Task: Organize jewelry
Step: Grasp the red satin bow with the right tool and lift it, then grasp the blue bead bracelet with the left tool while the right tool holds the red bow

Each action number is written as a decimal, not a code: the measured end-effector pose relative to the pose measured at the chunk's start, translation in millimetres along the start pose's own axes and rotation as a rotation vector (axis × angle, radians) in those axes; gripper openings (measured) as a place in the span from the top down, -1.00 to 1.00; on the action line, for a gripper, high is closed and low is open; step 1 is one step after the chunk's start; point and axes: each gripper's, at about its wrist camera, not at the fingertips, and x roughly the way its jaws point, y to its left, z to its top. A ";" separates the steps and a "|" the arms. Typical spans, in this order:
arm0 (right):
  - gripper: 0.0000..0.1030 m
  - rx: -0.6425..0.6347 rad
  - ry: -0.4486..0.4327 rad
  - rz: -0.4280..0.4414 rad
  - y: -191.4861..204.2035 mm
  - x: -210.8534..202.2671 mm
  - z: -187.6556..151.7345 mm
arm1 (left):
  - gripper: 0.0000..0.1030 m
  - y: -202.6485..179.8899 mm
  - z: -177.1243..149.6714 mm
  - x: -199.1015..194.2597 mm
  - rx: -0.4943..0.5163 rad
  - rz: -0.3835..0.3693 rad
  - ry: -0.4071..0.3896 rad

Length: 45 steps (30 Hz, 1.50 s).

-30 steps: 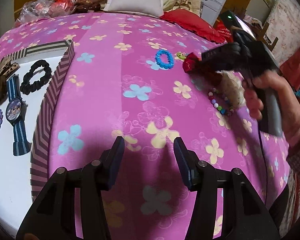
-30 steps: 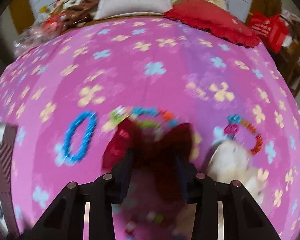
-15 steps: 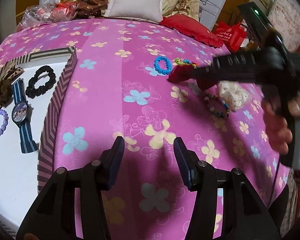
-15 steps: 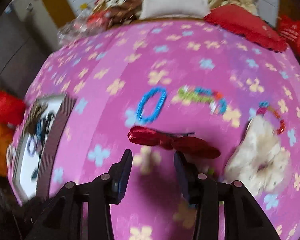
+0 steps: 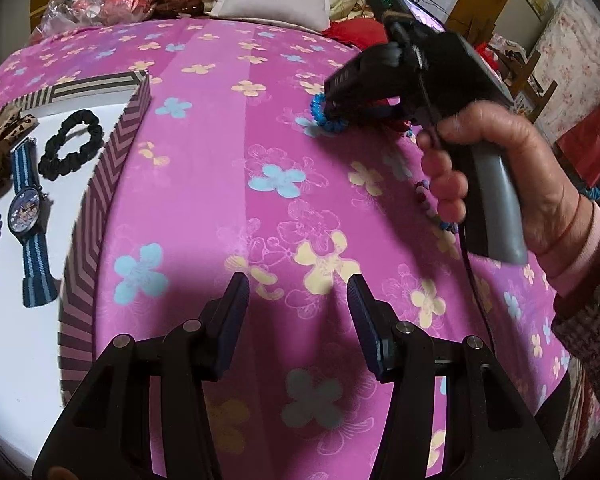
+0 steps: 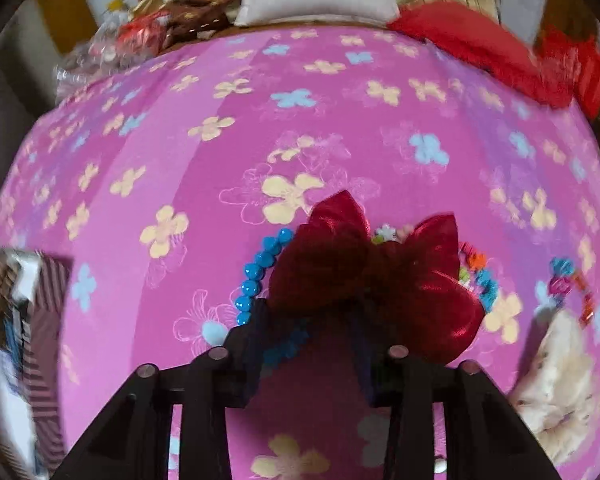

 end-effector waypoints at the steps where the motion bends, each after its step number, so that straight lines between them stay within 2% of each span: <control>1: 0.46 -0.032 0.010 0.018 6.3 -4.0 -7.6 | 0.02 0.7 0.6 -0.9 -0.004 0.001 -0.004; 3: 0.57 -0.078 0.035 0.068 15.4 -12.6 -25.5 | 0.02 3.8 2.5 -4.5 -0.017 0.007 -0.016; 8: 0.58 -0.127 0.122 0.259 22.8 -41.2 -91.5 | 0.02 16.6 7.7 -17.0 -0.062 0.027 -0.048; 11: 0.57 -0.083 0.134 0.310 6.9 -57.0 -114.8 | 0.02 23.1 9.0 -21.1 -0.091 0.018 -0.051; 12: 0.44 -0.069 0.110 0.301 -0.5 -63.0 -115.9 | 0.02 24.4 8.9 -21.8 -0.098 0.016 -0.050; 13: 0.19 -0.050 0.071 0.271 -10.2 -70.8 -114.2 | 0.02 25.1 8.4 -22.3 -0.103 0.017 -0.049; 15: 0.06 0.003 0.005 0.226 -27.2 -81.3 -106.7 | 0.02 24.6 7.4 -23.0 -0.103 0.019 -0.049; 20: 0.06 0.178 -0.037 0.193 -65.3 -75.7 -69.2 | 0.02 21.6 6.2 -23.5 -0.092 0.021 -0.055; 25: 0.06 0.396 -0.011 0.303 -76.4 -41.1 -24.6 | 0.02 19.7 4.8 -17.9 -0.091 0.012 -0.035; 28: 0.06 0.512 -0.013 0.269 -82.3 -18.7 -2.7 | 0.02 18.5 6.2 -14.6 -0.085 0.008 -0.027; 33: 0.06 0.563 -0.009 0.213 -76.6 1.8 17.7 | 0.02 22.1 9.9 -11.4 -0.093 -0.015 -0.015; 35: 0.14 0.546 -0.020 0.179 -74.3 3.0 21.7 | 0.02 24.1 10.2 -10.9 -0.099 -0.021 -0.011; 37: 0.66 0.510 -0.016 0.111 -73.4 5.5 23.4 | 0.02 26.1 10.6 -10.4 -0.113 -0.034 -0.008; 40: 0.79 0.447 -0.005 0.102 -71.9 3.2 20.5 | 0.02 26.6 11.5 -9.7 -0.117 -0.043 -0.004; 45: 0.83 0.360 -0.064 0.169 -77.8 -41.3 -22.8 | 0.02 27.5 11.8 -8.6 -0.133 -0.063 0.010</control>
